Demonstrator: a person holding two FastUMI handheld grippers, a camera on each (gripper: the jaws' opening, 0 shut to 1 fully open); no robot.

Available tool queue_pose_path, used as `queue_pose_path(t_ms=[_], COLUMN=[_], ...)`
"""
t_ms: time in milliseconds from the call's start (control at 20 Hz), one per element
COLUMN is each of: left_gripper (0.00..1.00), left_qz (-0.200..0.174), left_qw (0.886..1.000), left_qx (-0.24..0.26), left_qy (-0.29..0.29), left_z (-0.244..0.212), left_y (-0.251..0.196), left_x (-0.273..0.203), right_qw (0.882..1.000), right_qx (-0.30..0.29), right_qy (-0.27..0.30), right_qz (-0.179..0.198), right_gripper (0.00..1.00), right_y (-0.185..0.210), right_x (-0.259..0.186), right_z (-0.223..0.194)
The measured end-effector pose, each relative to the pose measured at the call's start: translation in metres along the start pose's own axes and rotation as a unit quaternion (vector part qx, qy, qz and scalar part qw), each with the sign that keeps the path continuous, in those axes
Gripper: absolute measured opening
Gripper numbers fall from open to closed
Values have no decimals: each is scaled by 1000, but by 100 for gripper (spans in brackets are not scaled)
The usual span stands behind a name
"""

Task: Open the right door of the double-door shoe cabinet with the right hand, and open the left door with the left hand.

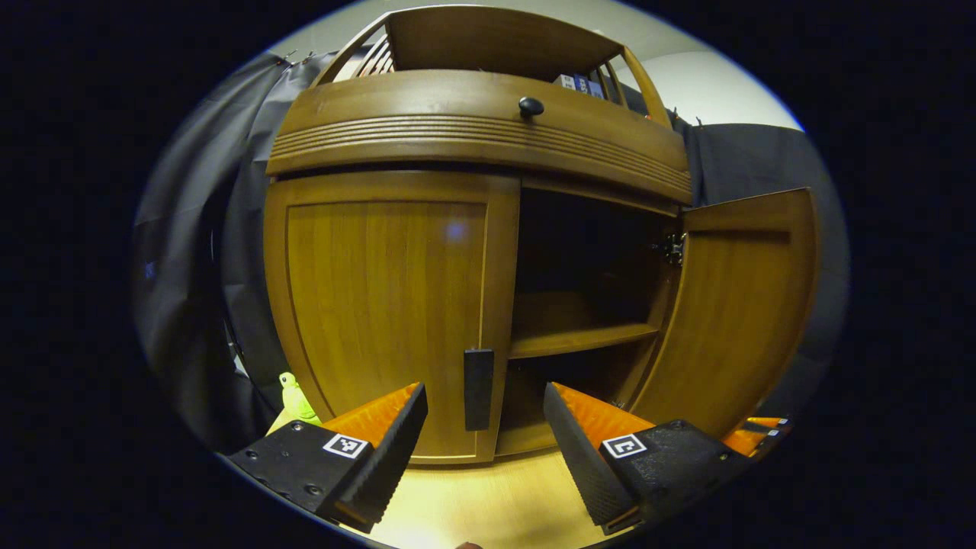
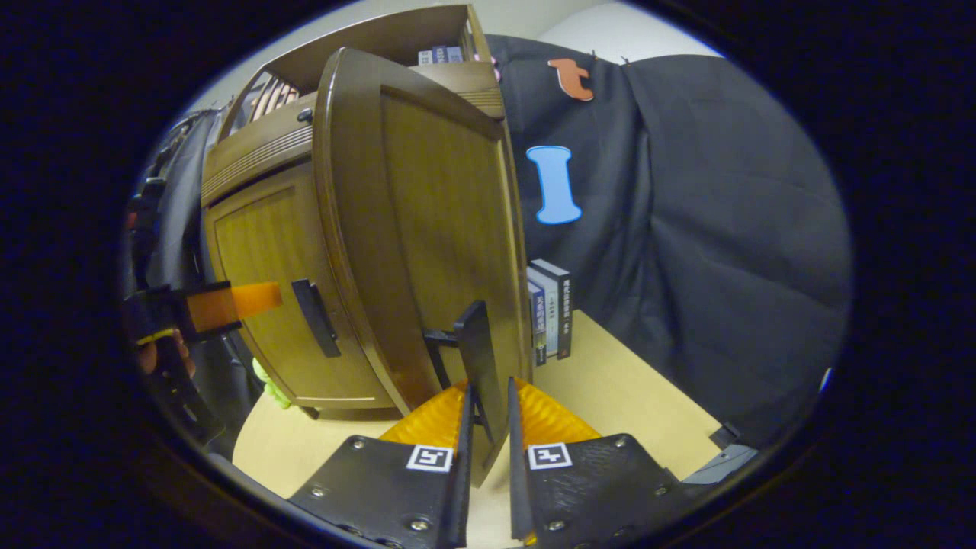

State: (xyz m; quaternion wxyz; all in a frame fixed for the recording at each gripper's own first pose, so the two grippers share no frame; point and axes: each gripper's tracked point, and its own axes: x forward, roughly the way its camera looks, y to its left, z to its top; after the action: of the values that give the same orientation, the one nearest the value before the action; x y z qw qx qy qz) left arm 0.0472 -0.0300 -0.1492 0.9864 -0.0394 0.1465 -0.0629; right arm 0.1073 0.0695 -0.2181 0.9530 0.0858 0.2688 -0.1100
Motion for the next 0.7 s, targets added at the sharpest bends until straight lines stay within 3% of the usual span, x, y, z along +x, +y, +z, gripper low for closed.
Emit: queue_pose_path(t_ms=[200, 300, 700], left_gripper=[96, 96, 95], left_qz=[8, 13, 35], left_qw=[1000, 999, 997], left_qx=[5, 6, 3], left_qy=[20, 33, 76], left_z=[-16, -24, -49], left_y=[-3, -2, 9], left_x=[25, 38, 84], right_qw=[1000, 998, 989], right_qx=[0, -9, -15], right_qy=[-3, -10, -29], right_qz=[-28, -63, -145], right_gripper=[22, 19, 19], right_y=[-15, -40, -116], right_x=[-3, 0, -17], right_z=[20, 20, 35])
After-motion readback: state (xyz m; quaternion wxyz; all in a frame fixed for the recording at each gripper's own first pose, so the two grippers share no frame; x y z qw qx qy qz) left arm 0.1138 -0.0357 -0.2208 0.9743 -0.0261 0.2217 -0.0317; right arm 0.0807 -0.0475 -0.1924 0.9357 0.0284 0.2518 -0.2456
